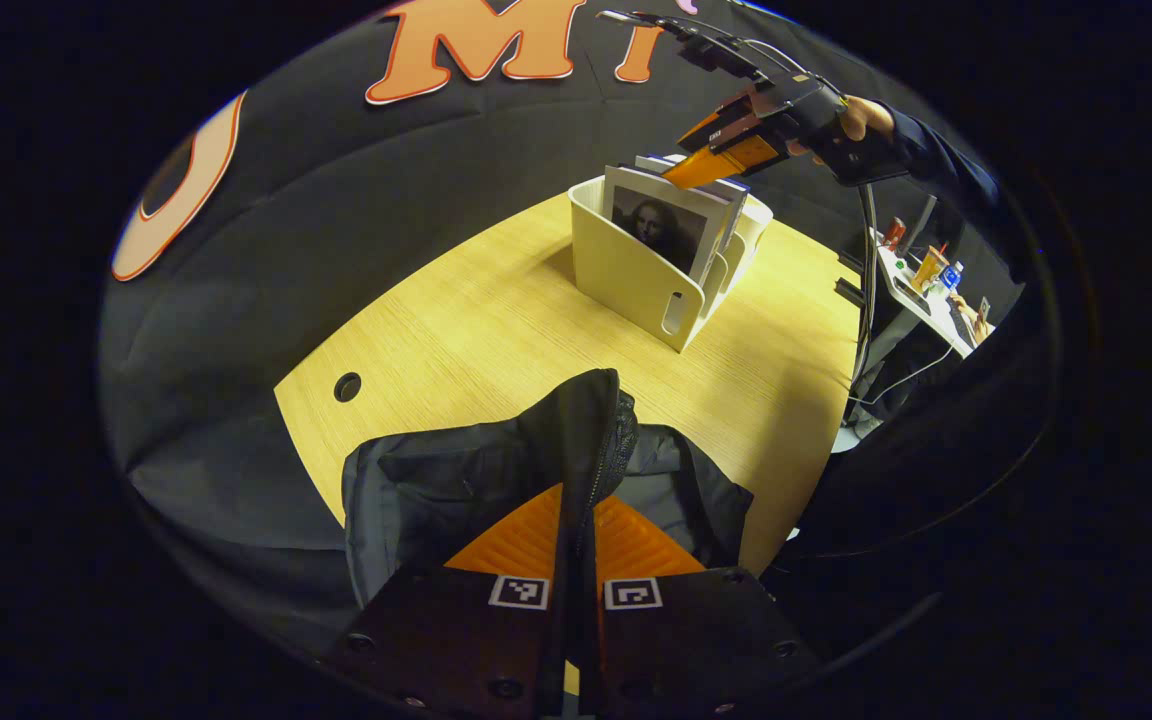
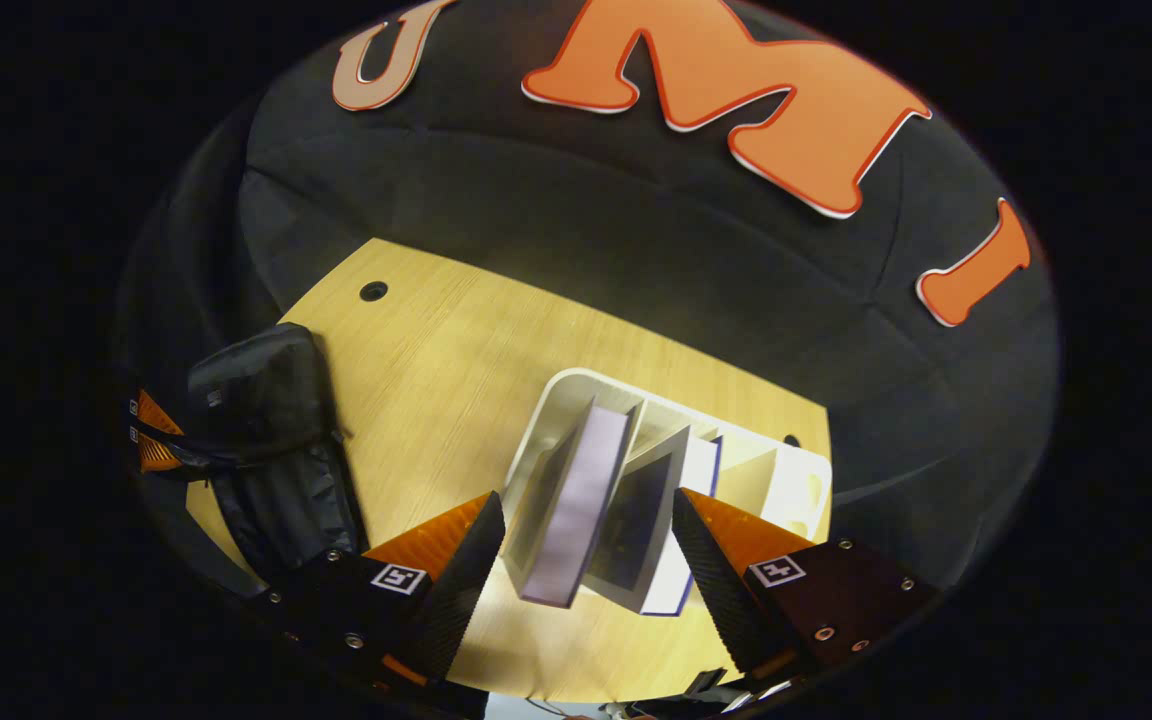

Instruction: Open the schoolbag, grab two books from the bookshelf and put them into the schoolbag.

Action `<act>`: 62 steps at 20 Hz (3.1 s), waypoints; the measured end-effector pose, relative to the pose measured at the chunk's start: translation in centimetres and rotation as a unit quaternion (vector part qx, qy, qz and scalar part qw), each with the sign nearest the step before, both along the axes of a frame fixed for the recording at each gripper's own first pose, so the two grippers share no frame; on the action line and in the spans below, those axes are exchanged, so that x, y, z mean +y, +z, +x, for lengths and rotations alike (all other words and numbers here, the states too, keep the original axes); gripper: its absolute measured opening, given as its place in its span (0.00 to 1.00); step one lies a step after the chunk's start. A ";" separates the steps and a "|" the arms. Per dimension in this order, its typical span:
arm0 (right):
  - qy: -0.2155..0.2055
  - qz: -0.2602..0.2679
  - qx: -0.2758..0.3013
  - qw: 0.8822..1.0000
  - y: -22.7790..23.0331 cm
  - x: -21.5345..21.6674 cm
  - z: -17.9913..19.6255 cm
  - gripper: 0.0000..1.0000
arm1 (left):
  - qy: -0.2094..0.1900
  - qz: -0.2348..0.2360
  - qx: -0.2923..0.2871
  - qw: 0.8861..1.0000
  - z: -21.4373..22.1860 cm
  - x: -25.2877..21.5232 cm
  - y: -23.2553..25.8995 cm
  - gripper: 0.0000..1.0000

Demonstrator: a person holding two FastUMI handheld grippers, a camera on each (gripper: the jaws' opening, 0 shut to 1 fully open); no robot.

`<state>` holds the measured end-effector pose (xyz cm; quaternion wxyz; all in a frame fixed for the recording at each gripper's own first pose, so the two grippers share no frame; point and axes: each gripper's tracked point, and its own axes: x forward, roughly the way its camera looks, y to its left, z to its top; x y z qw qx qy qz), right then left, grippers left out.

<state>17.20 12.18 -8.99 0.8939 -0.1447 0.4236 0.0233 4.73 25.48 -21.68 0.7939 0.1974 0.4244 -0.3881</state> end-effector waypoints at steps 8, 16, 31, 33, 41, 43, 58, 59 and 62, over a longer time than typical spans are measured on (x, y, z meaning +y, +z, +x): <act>-0.057 0.058 0.099 0.992 -3.1 0.0 1.8 0.89 | -0.004 0.006 0.018 1.000 0.9 -0.1 0.0 0.06; -0.116 0.061 0.158 0.979 -5.4 -0.2 1.8 0.46 | -0.003 -0.005 0.033 0.999 1.1 -0.1 -0.8 0.06; -0.159 0.129 0.154 0.967 -3.7 0.3 -7.8 0.31 | -0.032 -0.016 0.038 0.999 0.2 -0.8 -1.5 0.06; -0.157 0.135 0.152 0.966 -3.2 0.6 -10.0 0.31 | -0.034 -0.016 0.039 0.999 -0.1 -0.7 -1.8 0.06; -0.167 0.165 0.145 0.961 -3.3 0.9 -17.8 0.30 | -0.034 -0.012 0.038 0.999 -0.6 -1.3 -2.4 0.06; -0.167 0.180 0.145 0.959 -3.3 1.3 -19.8 0.30 | -0.033 -0.014 0.040 0.999 -0.9 -1.7 -2.3 0.06; -0.131 0.348 0.079 0.925 -2.5 8.5 -23.6 0.29 | 0.021 -0.062 0.023 0.998 -1.2 -3.0 0.4 0.06; -0.129 0.364 0.078 0.919 -2.7 9.3 -23.5 0.29 | 0.025 -0.068 0.022 0.997 -1.1 -3.0 0.6 0.06; -0.122 0.418 0.080 0.896 -3.4 11.0 -23.2 0.29 | 0.035 -0.079 0.020 0.996 -0.6 -3.0 0.9 0.06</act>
